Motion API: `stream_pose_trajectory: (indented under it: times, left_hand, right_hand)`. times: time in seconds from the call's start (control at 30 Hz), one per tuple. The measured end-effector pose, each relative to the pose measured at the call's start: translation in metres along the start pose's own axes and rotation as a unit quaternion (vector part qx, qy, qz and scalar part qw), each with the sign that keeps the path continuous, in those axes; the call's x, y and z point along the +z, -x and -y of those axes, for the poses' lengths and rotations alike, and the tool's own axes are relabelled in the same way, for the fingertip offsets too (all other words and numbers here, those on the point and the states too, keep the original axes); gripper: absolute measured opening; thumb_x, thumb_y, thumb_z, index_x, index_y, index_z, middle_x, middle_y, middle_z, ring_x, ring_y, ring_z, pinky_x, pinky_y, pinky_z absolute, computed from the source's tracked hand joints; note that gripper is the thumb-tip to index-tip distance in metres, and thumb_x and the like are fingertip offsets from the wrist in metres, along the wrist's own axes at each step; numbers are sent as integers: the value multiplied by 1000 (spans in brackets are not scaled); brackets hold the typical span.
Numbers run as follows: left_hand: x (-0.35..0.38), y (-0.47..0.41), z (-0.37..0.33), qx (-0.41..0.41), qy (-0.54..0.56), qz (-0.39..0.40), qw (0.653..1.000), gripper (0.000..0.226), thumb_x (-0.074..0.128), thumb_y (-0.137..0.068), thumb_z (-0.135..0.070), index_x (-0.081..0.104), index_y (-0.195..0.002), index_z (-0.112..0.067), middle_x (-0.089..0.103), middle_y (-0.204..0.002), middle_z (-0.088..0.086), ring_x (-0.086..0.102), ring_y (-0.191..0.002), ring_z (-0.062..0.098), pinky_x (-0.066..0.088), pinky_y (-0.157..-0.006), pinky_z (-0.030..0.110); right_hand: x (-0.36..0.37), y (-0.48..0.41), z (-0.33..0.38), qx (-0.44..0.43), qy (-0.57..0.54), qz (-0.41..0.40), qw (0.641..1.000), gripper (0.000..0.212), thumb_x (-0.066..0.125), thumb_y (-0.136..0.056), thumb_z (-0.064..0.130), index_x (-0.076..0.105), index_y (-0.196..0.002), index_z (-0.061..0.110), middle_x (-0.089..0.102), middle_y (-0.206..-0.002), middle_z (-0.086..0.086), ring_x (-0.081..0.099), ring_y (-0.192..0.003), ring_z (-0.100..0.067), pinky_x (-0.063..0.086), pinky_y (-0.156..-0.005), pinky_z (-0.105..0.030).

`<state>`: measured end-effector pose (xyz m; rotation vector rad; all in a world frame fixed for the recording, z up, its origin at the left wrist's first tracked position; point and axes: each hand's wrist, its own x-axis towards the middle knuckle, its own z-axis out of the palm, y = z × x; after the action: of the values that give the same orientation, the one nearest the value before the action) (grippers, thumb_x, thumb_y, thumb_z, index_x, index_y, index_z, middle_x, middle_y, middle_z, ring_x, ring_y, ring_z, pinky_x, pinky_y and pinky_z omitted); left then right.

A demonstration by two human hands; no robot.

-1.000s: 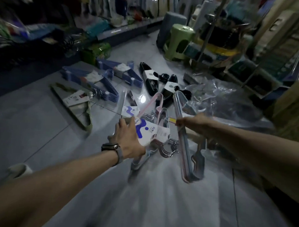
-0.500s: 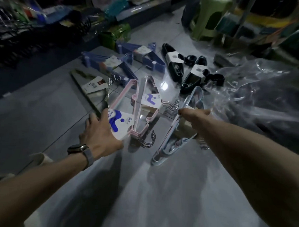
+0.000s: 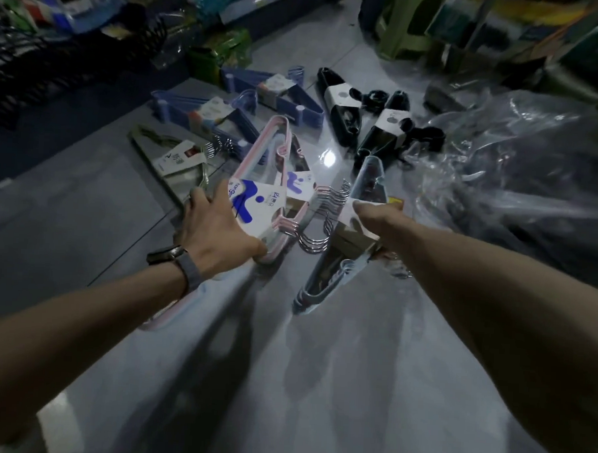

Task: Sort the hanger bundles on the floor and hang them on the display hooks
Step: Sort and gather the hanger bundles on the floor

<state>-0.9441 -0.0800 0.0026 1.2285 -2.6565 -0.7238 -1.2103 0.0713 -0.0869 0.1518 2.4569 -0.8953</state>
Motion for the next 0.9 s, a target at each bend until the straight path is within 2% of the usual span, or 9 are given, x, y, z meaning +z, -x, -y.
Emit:
stream_pose_trajectory:
  times: [0.07, 0.17, 0.27, 0.37, 0.47, 0.63, 0.73, 0.83, 0.9]
  left_hand:
    - [-1, -1, -18, 8, 14, 6, 1000, 111, 95, -54, -35, 34, -146, -25, 35, -136, 11, 46, -122, 33, 50, -96, 44]
    - [5, -4, -51, 35, 21, 6, 999, 103, 93, -50, -41, 39, -137, -27, 37, -129, 8, 45, -121, 31, 49, -101, 45]
    - [17, -12, -88, 40, 29, 31, 998, 111, 92, -47, -41, 39, -143, -25, 36, -134, 10, 42, -126, 35, 46, -107, 48]
    - [22, -22, -129, 33, 20, 61, 997, 108, 92, -48, -38, 42, -143, -19, 36, -136, 14, 40, -128, 38, 46, -107, 46]
    - [17, -31, -160, 53, -23, 49, 997, 105, 93, -52, -40, 42, -141, -15, 36, -137, 16, 39, -128, 38, 46, -105, 45]
    - [23, -35, -165, 54, -2, 40, 998, 107, 93, -54, -42, 39, -143, -15, 32, -140, 15, 37, -130, 38, 44, -109, 49]
    - [37, -37, -167, 47, 33, 36, 998, 112, 95, -52, -40, 38, -144, -15, 29, -145, 15, 35, -133, 38, 42, -112, 48]
    - [52, -36, -168, 33, 51, 42, 997, 118, 93, -40, -46, 40, -141, -16, 30, -146, 17, 36, -133, 39, 43, -111, 51]
    - [65, -34, -168, 27, 66, 39, 997, 119, 89, -31, -49, 41, -136, -20, 31, -145, 16, 39, -131, 39, 46, -107, 55]
  right_hand:
    - [-23, -6, -6, -21, -11, 19, 1000, 95, 60, -59, 65, 53, -140, 16, 65, -123, -19, 72, -90, -45, 62, -70, -60]
    - [-71, 58, 8, -95, 23, 56, 994, 47, 41, -106, 31, 54, -143, 5, 56, -143, -23, 59, -128, -45, 54, -103, -54]
    - [-93, 69, 9, -121, -36, 48, 991, 19, 38, -110, 25, 53, -112, 15, 58, -123, -22, 65, -117, -40, 55, -101, -53]
    - [-105, 61, 4, -88, -154, 47, 983, 34, 42, -108, 36, 55, -88, 11, 66, -108, -16, 70, -83, -32, 63, -77, -47]
    - [-121, 62, -5, -47, -277, 62, 958, 64, 40, -103, 58, 63, -115, -1, 74, -102, -23, 76, -75, -36, 59, -54, -36]
    - [-136, 88, -9, -78, -269, 109, 954, 59, 42, -105, 59, 57, -120, 5, 69, -110, -21, 74, -85, -37, 60, -62, -36]
    - [-131, 95, -3, -102, -222, 118, 962, 36, 51, -107, 37, 54, -123, 4, 65, -110, -19, 73, -71, -31, 62, -55, -36]
    - [-120, 91, 1, -130, -140, 64, 980, 11, 55, -104, 13, 58, -104, 2, 67, -95, -12, 73, -77, -27, 66, -74, -39]
    - [-115, 88, -1, -121, -116, 14, 986, 15, 58, -102, 3, 57, -88, -1, 66, -80, -10, 74, -72, -24, 64, -73, -31]
